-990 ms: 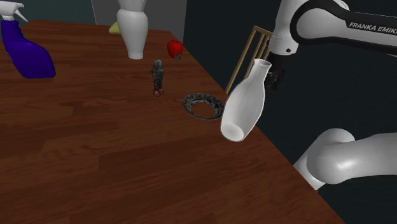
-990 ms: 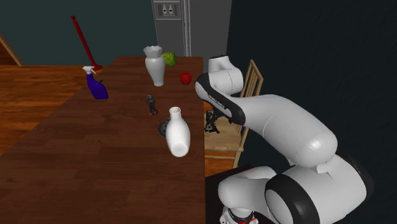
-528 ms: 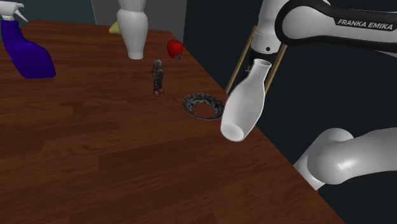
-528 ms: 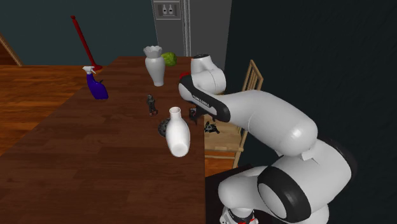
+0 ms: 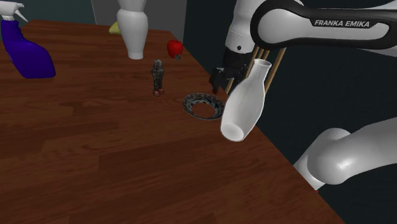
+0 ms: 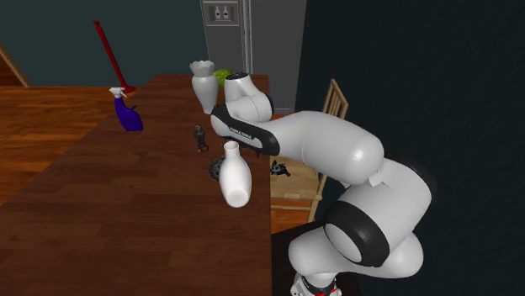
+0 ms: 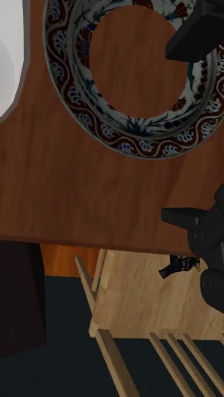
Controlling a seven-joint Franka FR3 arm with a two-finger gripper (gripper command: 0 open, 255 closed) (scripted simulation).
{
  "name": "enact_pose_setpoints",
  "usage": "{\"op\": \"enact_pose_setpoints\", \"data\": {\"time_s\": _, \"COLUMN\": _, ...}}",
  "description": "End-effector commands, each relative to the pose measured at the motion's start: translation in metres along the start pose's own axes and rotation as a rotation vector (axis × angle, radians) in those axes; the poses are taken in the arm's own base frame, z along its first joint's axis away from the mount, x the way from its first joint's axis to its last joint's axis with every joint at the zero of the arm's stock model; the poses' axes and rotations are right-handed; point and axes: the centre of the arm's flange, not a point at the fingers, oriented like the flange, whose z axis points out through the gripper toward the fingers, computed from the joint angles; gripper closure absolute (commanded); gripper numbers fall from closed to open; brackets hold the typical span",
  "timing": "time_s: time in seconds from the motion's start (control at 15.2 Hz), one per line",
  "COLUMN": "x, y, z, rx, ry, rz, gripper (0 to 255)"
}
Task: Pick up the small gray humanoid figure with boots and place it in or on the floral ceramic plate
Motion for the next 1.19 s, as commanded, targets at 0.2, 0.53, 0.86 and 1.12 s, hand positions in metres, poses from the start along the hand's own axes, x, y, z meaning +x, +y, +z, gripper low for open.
{"op": "enact_pose_setpoints", "data": {"time_s": 0.2, "x": 0.025, "y": -0.053, "z": -0.007, "rx": 0.021, "ry": 0.065, "rz": 0.065, "gripper": 0}}
{"op": "enact_pose_setpoints", "data": {"time_s": 0.53, "x": 0.052, "y": -0.105, "z": -0.016, "rx": 0.04, "ry": 0.129, "rz": 0.128, "gripper": 0}}
{"op": "enact_pose_setpoints", "data": {"time_s": 0.86, "x": 0.081, "y": -0.155, "z": -0.026, "rx": 0.058, "ry": 0.193, "rz": 0.191, "gripper": 0}}
{"op": "enact_pose_setpoints", "data": {"time_s": 1.12, "x": 0.107, "y": -0.194, "z": -0.037, "rx": 0.073, "ry": 0.244, "rz": 0.241, "gripper": 0}}
